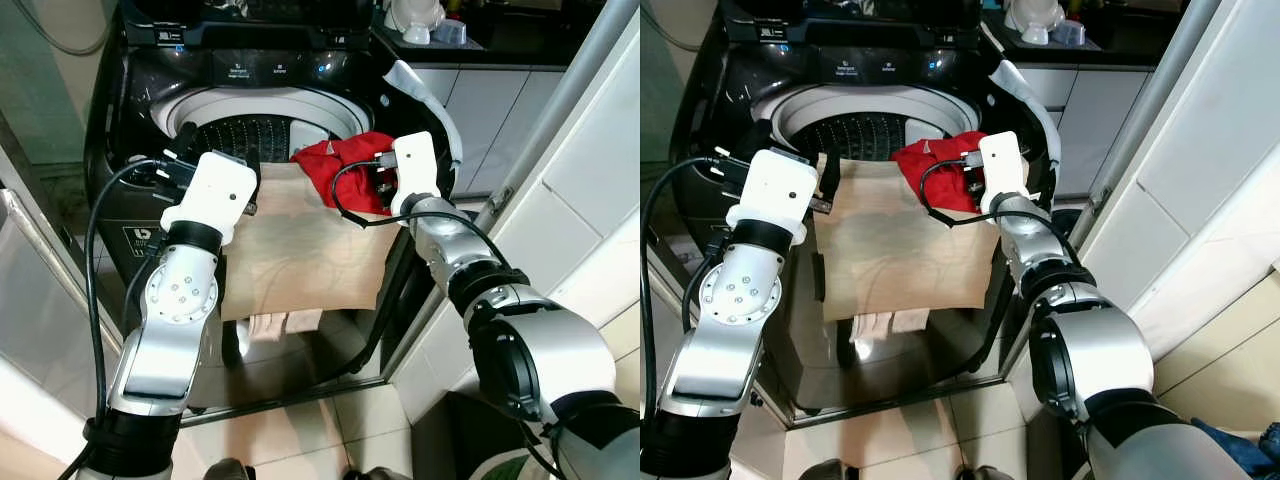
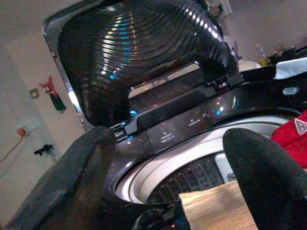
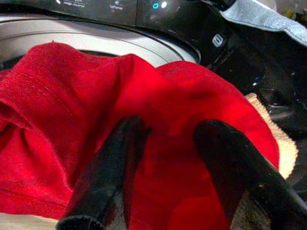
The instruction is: Clothes washing
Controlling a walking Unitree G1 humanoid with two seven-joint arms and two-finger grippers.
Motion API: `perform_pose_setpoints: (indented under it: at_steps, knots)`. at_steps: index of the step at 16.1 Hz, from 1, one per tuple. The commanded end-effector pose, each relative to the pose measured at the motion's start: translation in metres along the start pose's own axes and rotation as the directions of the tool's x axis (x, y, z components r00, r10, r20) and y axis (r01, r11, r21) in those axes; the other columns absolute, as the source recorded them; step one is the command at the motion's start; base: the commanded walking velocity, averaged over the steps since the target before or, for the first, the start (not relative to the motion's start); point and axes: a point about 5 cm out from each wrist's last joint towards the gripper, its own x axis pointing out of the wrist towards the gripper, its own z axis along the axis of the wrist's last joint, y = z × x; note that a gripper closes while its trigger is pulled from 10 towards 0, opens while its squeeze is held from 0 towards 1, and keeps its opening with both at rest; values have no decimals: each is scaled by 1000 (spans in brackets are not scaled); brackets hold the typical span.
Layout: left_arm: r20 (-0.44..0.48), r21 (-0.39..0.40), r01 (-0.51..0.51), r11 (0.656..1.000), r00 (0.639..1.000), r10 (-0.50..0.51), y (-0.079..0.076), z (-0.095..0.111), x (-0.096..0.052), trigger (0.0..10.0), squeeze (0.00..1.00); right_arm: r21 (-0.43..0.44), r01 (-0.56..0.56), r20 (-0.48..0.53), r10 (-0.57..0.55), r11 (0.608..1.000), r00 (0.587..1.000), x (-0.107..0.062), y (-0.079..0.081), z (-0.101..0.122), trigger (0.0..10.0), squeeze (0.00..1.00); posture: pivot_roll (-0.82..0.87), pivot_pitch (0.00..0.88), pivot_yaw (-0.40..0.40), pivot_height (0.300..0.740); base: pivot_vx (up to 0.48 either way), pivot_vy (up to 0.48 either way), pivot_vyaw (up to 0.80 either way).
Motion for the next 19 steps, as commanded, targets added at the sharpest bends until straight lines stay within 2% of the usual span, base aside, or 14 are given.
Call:
perform_pose_setpoints:
  at_steps: [1, 2, 6, 9, 10, 12, 15, 18, 19]
  knots:
    - [15, 7, -12, 1000, 1000, 12, 2, 6, 2, 10000, 0, 22, 1, -35, 0, 1000, 999, -1, 2, -7, 0, 0, 177, 0, -110, 740, 0, 0, 0]
    - [16, 6, -12, 1000, 1000, 12, 2, 6, 2, 10000, 0, 29, 9, -33, -8, 1000, 999, 0, 1, -6, 0, 0, 181, 0, -111, 740, 0, 0, 0]
    - [5, -18, -29, 999, 1000, 29, 2, 5, 3, 10000, 0, 28, 7, 58, -9, 1000, 998, 6, 2, 24, 0, 0, 170, 0, -127, 740, 0, 0, 0]
    - [19, -24, -33, 999, 999, 33, 0, 7, 8, 10000, 0, 27, 26, 84, -28, 999, 996, 7, -6, 36, 0, 0, 167, 0, -130, 740, 0, 0, 0]
    - [22, -23, -33, 999, 999, 34, 0, 7, 10, 10000, 0, 45, 38, 115, -43, 998, 992, 8, -11, 48, 0, 0, 161, 0, -128, 740, 0, 0, 0]
    - [25, -25, -32, 999, 999, 32, -1, 8, 10, 10000, 0, 60, 49, 137, -56, 997, 989, 8, -13, 58, 0, 0, 157, 0, -124, 740, 0, 0, 0]
    - [27, -25, -24, 999, 999, 25, -2, 8, 10, 10000, 0, 16, 91, 257, -92, 996, 962, 9, -21, 106, 0, 0, 163, 0, -127, 740, 0, 0, 0]
    - [18, -21, -38, 999, 999, 38, 1, 6, 8, 10000, 0, -13, 142, 326, -130, 990, 936, 6, -28, 132, 0, 0, 174, 0, -134, 740, 0, 0, 0]
    - [17, -20, -40, 999, 999, 41, 1, 6, 8, 10000, 0, -22, 153, 328, -138, 988, 935, 6, -29, 134, 0, 0, 174, 0, -134, 740, 0, 0, 0]
